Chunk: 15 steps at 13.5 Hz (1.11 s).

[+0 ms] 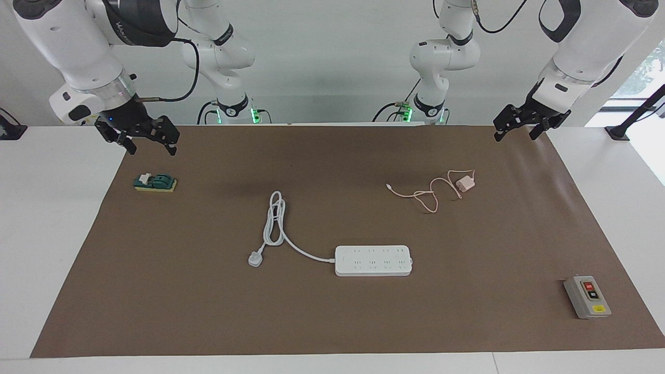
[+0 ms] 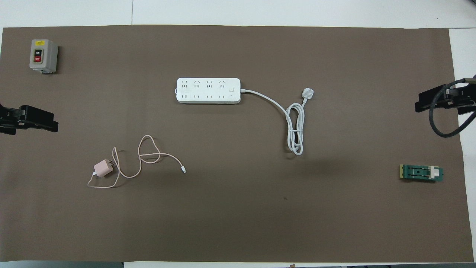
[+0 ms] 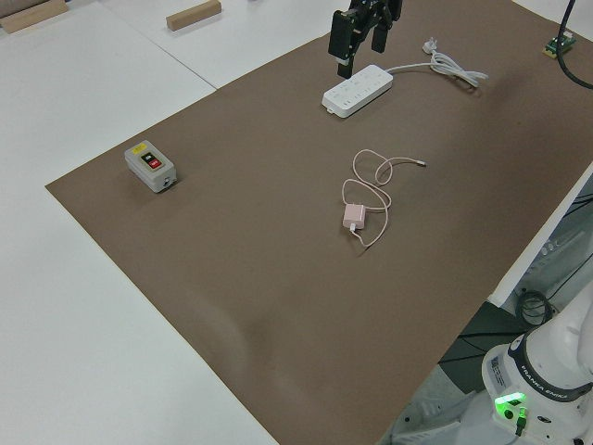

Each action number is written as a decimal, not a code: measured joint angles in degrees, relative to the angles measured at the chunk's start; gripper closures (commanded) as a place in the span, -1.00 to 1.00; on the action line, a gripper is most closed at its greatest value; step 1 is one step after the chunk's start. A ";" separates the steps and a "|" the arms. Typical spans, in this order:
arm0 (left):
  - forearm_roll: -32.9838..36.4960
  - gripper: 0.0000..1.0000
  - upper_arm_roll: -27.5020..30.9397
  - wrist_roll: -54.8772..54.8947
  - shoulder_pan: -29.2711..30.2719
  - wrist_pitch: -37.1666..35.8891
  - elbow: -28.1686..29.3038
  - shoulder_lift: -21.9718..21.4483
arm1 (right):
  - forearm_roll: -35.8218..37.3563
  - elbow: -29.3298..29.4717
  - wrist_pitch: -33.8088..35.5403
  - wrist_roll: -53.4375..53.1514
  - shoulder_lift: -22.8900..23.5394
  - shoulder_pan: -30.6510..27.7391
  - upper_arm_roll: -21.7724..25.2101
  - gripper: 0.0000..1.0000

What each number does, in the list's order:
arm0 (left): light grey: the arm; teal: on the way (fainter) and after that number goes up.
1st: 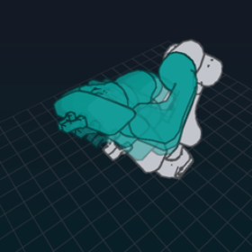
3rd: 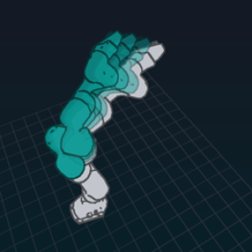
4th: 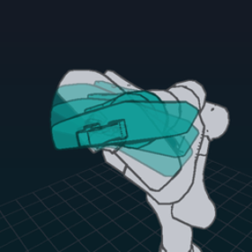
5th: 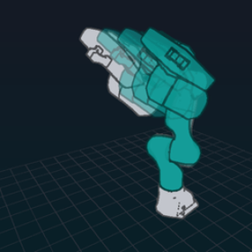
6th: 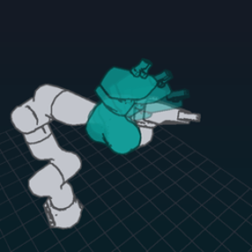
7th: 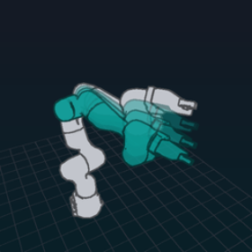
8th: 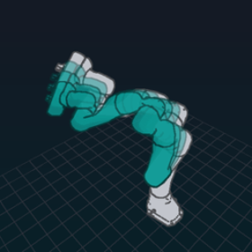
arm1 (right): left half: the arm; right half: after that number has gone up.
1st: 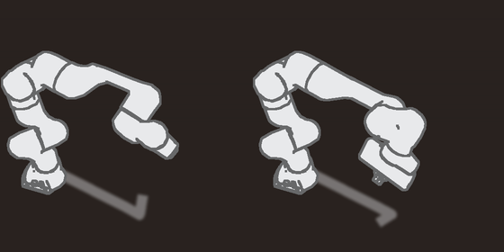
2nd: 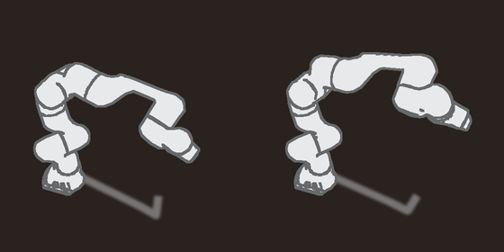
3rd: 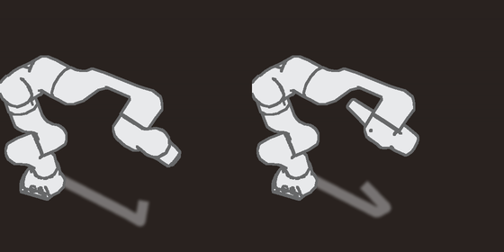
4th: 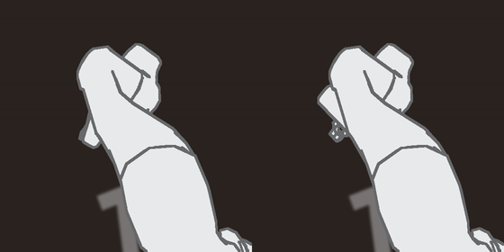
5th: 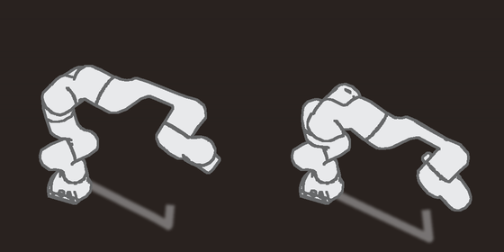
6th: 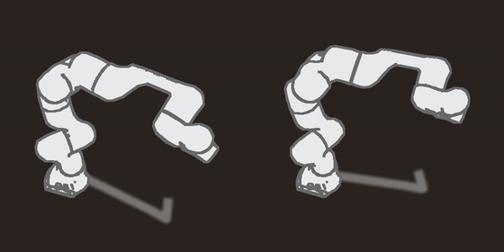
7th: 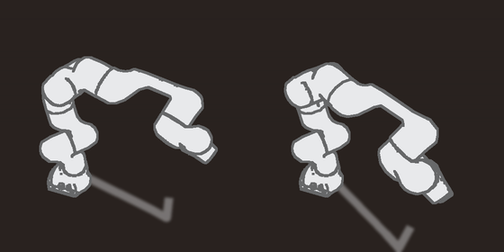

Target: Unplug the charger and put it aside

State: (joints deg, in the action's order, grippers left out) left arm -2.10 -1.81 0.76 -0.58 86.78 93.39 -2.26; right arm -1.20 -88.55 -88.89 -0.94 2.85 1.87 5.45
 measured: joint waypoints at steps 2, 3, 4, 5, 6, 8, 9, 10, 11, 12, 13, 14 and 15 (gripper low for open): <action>0.00 -1.00 0.04 3.80 0.00 0.00 0.17 0.01 | 0.00 0.00 0.00 0.00 0.00 -0.06 0.03 -1.00; 0.00 -1.00 0.07 4.79 0.01 0.00 0.19 0.01 | 0.00 0.00 0.00 0.00 0.00 -0.20 0.07 -1.00; 0.00 -1.00 0.07 5.25 0.01 0.00 0.19 0.01 | 0.00 0.00 0.00 0.00 0.00 -0.39 0.08 -1.00; 0.00 -1.00 0.07 5.50 0.01 0.00 0.21 0.01 | 0.00 0.00 0.00 0.00 0.00 -0.56 0.08 -1.00; 0.00 -1.00 0.07 5.60 0.01 0.00 0.27 0.01 | 0.00 0.00 0.00 0.00 0.00 -0.63 0.08 -1.00; 0.28 -1.00 0.07 5.62 0.01 0.00 0.56 0.01 | 0.00 0.00 0.00 0.00 -0.02 -0.62 0.00 -1.00; 0.84 -1.00 0.06 5.62 0.00 0.00 0.70 0.01 | 0.00 0.02 0.00 0.00 -0.05 -0.62 -0.07 -1.00; 1.19 -1.00 0.02 5.62 -0.01 0.00 0.76 0.01 | 0.00 0.05 0.00 0.00 -0.14 -0.61 -0.14 -1.00; 1.36 -1.00 -0.03 5.60 -0.05 0.00 0.77 0.01 | 0.00 0.06 0.00 0.00 -0.27 -0.60 -0.18 -1.00; 1.41 -1.00 -0.05 5.57 -0.12 0.00 0.77 0.01 | 0.00 0.07 0.00 0.00 -0.43 -0.60 -0.21 -1.00; 1.43 -1.00 -0.05 5.56 -0.18 0.00 0.77 0.01 | 0.00 0.08 0.00 0.00 -0.62 -0.60 -0.21 -1.00; 1.45 -1.00 -0.05 5.56 -0.23 0.00 0.77 0.01 | 0.00 0.08 0.00 0.00 -0.85 -0.60 -0.21 -1.00; 1.45 -1.00 -0.05 5.56 -0.27 0.00 0.77 0.01 | 0.00 0.08 0.00 0.00 -0.99 -0.60 -0.21 -1.00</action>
State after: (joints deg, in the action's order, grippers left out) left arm -0.65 -1.85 6.32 -0.85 86.78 94.16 -2.25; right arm -1.20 -88.47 -88.89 -0.94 1.86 1.27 5.24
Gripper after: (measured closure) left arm 0.000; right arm 0.000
